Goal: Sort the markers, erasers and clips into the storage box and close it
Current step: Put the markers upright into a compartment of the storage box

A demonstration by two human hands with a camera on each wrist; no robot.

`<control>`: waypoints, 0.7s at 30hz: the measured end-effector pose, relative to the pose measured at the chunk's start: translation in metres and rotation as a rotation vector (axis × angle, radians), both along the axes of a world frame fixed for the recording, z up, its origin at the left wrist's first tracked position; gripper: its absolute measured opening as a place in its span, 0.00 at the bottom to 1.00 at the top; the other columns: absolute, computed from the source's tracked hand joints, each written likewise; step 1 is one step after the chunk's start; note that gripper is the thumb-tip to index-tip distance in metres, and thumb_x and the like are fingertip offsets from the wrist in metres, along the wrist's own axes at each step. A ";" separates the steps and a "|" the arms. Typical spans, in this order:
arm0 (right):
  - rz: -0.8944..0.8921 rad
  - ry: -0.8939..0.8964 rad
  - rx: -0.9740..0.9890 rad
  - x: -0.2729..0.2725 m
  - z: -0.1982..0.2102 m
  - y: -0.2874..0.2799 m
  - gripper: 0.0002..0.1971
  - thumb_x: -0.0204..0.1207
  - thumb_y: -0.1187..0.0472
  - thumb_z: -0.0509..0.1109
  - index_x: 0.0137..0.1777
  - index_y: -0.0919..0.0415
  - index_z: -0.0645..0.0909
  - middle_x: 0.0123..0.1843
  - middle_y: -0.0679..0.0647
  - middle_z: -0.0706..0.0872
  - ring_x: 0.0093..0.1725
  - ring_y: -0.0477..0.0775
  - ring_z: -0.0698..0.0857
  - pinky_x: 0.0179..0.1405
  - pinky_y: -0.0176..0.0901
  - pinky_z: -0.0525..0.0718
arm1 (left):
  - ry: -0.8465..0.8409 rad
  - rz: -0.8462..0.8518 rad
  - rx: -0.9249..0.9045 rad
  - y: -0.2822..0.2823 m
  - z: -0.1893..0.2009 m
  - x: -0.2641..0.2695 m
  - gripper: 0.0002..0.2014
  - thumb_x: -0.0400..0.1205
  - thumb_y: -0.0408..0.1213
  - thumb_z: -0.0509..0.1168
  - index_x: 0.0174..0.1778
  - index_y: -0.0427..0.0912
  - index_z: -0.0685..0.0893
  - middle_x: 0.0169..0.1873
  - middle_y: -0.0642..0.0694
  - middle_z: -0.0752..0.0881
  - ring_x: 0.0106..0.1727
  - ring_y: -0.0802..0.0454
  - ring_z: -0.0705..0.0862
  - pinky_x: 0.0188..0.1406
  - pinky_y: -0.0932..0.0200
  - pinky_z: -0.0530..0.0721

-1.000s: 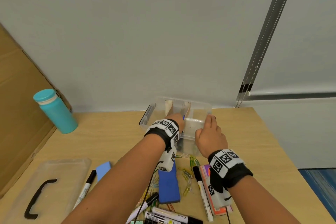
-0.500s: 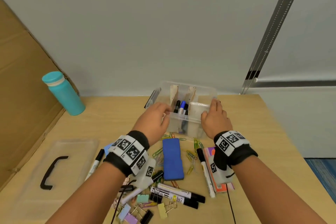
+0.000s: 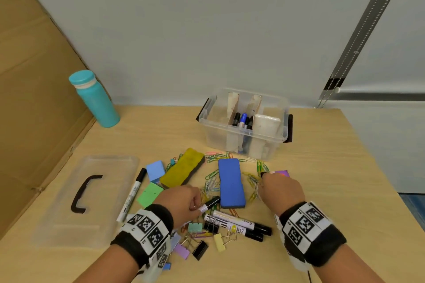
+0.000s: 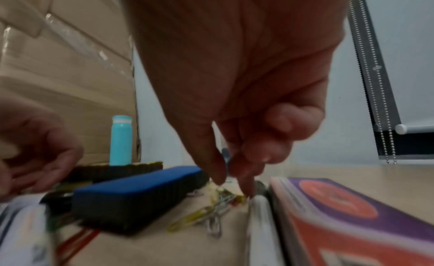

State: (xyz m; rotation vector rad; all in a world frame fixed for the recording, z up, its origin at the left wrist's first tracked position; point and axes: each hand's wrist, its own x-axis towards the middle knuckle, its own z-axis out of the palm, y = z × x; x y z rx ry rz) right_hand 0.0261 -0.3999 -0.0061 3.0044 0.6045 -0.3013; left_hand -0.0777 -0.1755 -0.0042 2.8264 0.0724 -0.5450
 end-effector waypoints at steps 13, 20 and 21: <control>-0.229 0.001 0.015 -0.020 -0.008 0.003 0.14 0.83 0.63 0.57 0.68 0.60 0.69 0.57 0.53 0.86 0.53 0.53 0.88 0.45 0.41 0.82 | -0.106 0.035 -0.073 0.000 0.010 -0.004 0.08 0.82 0.47 0.58 0.48 0.46 0.74 0.45 0.48 0.76 0.42 0.50 0.74 0.41 0.56 0.74; -0.274 0.031 -0.009 -0.022 -0.011 0.007 0.14 0.83 0.58 0.54 0.65 0.59 0.72 0.57 0.53 0.86 0.54 0.53 0.87 0.43 0.41 0.78 | -0.337 0.381 -0.263 0.061 0.034 0.002 0.07 0.87 0.44 0.50 0.52 0.44 0.67 0.27 0.48 0.76 0.23 0.53 0.71 0.22 0.58 0.66; -0.279 0.029 0.022 -0.022 -0.012 0.008 0.15 0.84 0.56 0.54 0.66 0.58 0.71 0.58 0.52 0.85 0.54 0.54 0.86 0.45 0.42 0.78 | -0.342 0.458 -0.246 0.074 0.033 0.002 0.06 0.87 0.41 0.50 0.53 0.43 0.67 0.27 0.47 0.76 0.23 0.51 0.71 0.22 0.58 0.66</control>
